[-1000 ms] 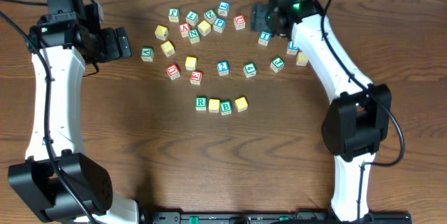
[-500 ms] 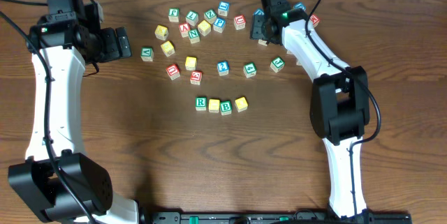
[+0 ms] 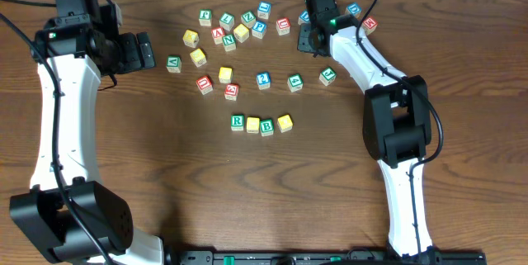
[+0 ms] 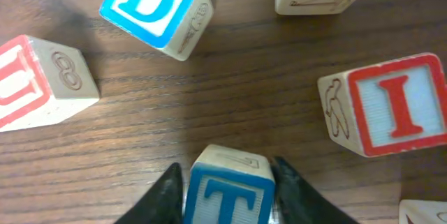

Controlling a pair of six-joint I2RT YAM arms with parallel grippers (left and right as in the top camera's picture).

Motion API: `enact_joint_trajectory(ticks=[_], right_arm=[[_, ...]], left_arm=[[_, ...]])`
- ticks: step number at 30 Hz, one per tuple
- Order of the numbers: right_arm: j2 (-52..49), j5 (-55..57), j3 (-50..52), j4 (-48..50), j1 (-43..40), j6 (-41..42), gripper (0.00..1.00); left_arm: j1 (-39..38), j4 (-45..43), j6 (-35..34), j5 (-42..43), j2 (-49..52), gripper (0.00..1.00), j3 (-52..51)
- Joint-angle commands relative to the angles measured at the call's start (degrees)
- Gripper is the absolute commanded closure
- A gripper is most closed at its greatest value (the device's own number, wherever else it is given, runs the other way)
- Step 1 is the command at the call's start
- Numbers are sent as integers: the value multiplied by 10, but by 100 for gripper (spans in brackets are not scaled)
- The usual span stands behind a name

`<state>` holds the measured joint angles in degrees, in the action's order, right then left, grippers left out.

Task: Spell out ROBOT
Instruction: 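Move the right gripper to the pile and grasp the blue T block, then carry the T block down and place it right of the yellow block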

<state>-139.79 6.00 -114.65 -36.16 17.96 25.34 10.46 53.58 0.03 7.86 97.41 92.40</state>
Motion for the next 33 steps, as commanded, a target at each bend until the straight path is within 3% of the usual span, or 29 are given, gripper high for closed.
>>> enact_joint_trajectory(ticks=[1, 13, 22, 27, 33], right_arm=[[-1, 14, -6, 0, 2, -6, 71], [78, 9, -7, -61, 7, -53, 89], [213, -48, -7, -249, 37, -68, 89], [224, -57, -5, -364, 78, -65, 87], [223, -59, 68, -371, 130, -44, 89]], left_arm=[[1, 1, 2, 5, -9, 2, 12], [1, 1, 2, 5, -9, 2, 12], [1, 1, 2, 5, -9, 2, 12], [1, 1, 2, 5, -9, 2, 12], [1, 1, 2, 5, -9, 2, 12]])
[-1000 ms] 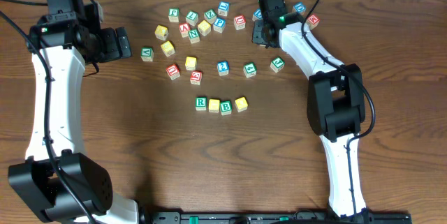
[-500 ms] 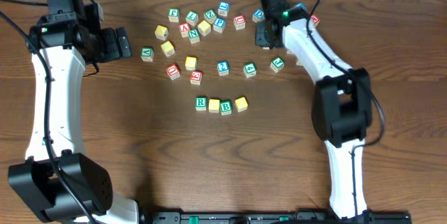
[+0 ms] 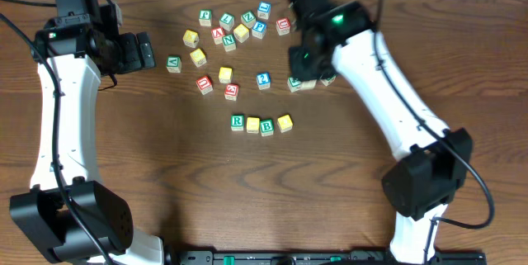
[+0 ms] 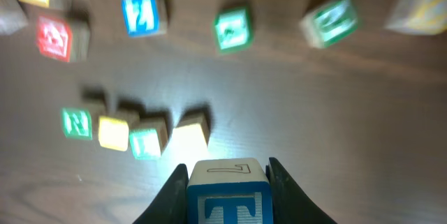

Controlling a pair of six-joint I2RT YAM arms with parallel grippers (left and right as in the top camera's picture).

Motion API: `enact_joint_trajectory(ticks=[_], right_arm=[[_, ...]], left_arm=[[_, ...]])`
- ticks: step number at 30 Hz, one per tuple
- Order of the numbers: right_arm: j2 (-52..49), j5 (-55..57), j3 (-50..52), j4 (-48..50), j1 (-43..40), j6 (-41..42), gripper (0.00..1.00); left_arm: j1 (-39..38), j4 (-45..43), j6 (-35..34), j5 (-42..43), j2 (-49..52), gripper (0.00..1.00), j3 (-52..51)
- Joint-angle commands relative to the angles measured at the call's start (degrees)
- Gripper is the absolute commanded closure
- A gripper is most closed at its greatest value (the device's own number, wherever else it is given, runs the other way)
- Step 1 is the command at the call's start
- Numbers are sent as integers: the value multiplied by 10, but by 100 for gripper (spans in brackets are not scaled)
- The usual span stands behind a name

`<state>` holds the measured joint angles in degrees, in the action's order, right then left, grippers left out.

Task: Spell out ROBOT
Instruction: 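Carry the T block down and place it right of the yellow block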

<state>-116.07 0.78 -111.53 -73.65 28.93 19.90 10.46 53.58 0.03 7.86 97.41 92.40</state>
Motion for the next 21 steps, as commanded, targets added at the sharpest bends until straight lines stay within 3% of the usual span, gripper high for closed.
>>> enact_joint_trajectory(ticks=[1, 10, 21], right_arm=[[-14, -7, 55, 14, 26, 16, 88], [-14, 5, 196, 109, 33, 35, 86], [-14, 42, 289, 248, 33, 38, 83]], left_arm=[[1, 1, 2, 5, -9, 2, 12], [1, 1, 2, 5, -9, 2, 12], [1, 1, 2, 5, -9, 2, 12]])
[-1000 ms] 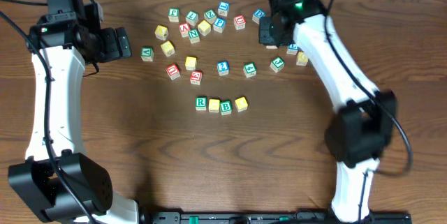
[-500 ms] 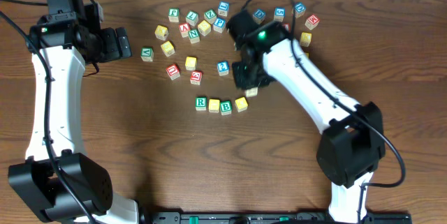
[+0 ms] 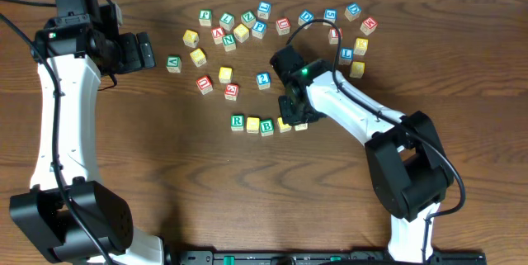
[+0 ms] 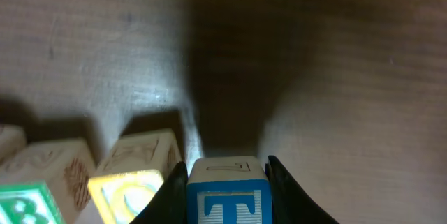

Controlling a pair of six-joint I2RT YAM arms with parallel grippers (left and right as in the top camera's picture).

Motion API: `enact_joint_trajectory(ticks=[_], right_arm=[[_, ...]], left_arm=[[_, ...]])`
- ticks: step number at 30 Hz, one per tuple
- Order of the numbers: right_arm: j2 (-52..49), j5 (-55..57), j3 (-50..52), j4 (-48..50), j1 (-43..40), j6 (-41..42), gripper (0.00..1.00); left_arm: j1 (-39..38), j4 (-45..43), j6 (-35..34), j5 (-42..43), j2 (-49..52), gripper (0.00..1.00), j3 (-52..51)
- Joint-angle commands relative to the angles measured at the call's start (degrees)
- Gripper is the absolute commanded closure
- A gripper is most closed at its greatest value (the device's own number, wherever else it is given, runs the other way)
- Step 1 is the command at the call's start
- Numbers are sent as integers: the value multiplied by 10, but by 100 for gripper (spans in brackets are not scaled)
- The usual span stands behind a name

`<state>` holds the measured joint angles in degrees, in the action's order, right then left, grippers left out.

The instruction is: Spell out ROBOT

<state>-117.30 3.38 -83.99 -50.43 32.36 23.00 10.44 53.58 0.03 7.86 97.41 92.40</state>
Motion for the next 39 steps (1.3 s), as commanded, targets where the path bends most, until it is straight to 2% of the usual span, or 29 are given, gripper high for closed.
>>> enact_joint_trajectory(ticks=[1, 5, 20, 24, 26, 27, 29, 39], right_arm=[[-2, 16, 19, 26, -1, 7, 83], [-2, 7, 33, 57, 1, 7, 82], [-2, -12, 34, 54, 24, 32, 81], [-2, -12, 34, 54, 24, 38, 74], [-2, -12, 34, 54, 24, 40, 68], [-2, -15, 34, 52, 24, 40, 61], [-1, -21, 33, 48, 24, 40, 58], [36, -22, 0, -6, 23, 29, 54]], left_arm=[[2, 1, 2, 5, -9, 2, 12], [2, 1, 2, 5, -9, 2, 12], [2, 1, 2, 5, -9, 2, 12], [2, 1, 2, 5, -9, 2, 12], [2, 1, 2, 5, -9, 2, 12], [2, 1, 2, 5, -9, 2, 12], [2, 1, 2, 5, -9, 2, 12], [2, 1, 2, 5, -9, 2, 12]])
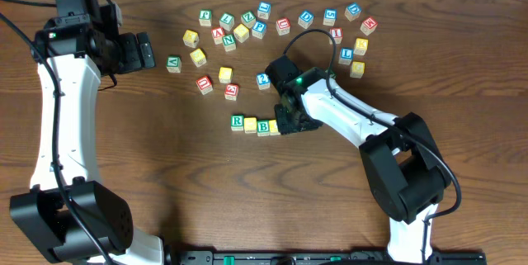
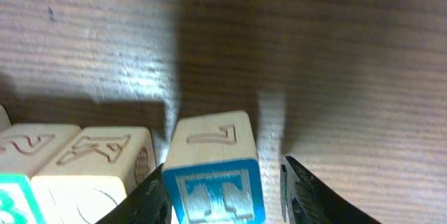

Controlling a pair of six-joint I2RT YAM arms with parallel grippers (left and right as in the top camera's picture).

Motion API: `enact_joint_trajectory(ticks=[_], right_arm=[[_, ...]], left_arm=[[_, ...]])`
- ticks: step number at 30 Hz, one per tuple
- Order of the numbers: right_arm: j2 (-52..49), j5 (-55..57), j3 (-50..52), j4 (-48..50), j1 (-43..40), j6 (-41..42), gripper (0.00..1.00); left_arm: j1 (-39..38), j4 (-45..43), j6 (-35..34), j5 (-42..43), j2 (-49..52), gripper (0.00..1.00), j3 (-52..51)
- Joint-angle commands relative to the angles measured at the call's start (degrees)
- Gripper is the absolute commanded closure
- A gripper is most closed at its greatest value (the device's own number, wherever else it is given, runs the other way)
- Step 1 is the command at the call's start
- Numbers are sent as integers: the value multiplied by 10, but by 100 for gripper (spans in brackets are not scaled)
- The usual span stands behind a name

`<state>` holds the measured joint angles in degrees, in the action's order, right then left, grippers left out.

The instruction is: Spell out ROBOT

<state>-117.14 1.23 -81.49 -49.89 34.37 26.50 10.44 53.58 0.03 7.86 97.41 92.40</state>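
A row of blocks lies mid-table: green R (image 1: 238,121), a yellow block (image 1: 251,125), green B (image 1: 264,127) and another yellow block (image 1: 275,126). My right gripper (image 1: 290,121) is down at the row's right end. In the right wrist view, the blue T block (image 2: 213,165) rests on the wood beside the yellow block (image 2: 91,175). The right gripper (image 2: 227,199) is open around it, with a gap on the block's right side. My left gripper (image 1: 145,50) hangs open at the far left, holding nothing.
Several loose letter blocks lie scattered across the back of the table, from a green one (image 1: 173,63) on the left to a red one (image 1: 369,25) on the right. A blue block (image 1: 263,78) sits just behind the right wrist.
My right gripper was shut on the T block just above the table, right of the row. It has since opened, and the T stands on the wood against the last yellow block.
My right gripper was shut on the T block among the loose blocks at the back right. Then it held the T in the air over the middle of the table. Then it was low at the row's right end, and now the T sits there released.
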Motion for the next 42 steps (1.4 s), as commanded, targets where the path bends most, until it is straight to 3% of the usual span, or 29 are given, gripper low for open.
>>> enact_joint_trajectory(ticks=[1, 8, 16, 21, 27, 35, 42], right_arm=[[39, -1, -35, -21, 3, -9, 53], [44, -14, -110, -42, 10, -17, 51], [2, -87, -116, 146, 61, 14, 53], [-42, -90, -144, 207, 108, 48, 56], [-96, -54, -204, 203, 150, 99, 58], [-111, -4, -206, 181, 160, 157, 70], [-117, 27, -206, 156, 160, 172, 73]], left_arm=[[2, 1, 2, 5, -9, 2, 12], [2, 1, 2, 5, -9, 2, 12], [2, 1, 2, 5, -9, 2, 12], [2, 1, 2, 5, -9, 2, 12], [2, 1, 2, 5, -9, 2, 12], [2, 1, 2, 5, -9, 2, 12], [2, 1, 2, 5, -9, 2, 12]])
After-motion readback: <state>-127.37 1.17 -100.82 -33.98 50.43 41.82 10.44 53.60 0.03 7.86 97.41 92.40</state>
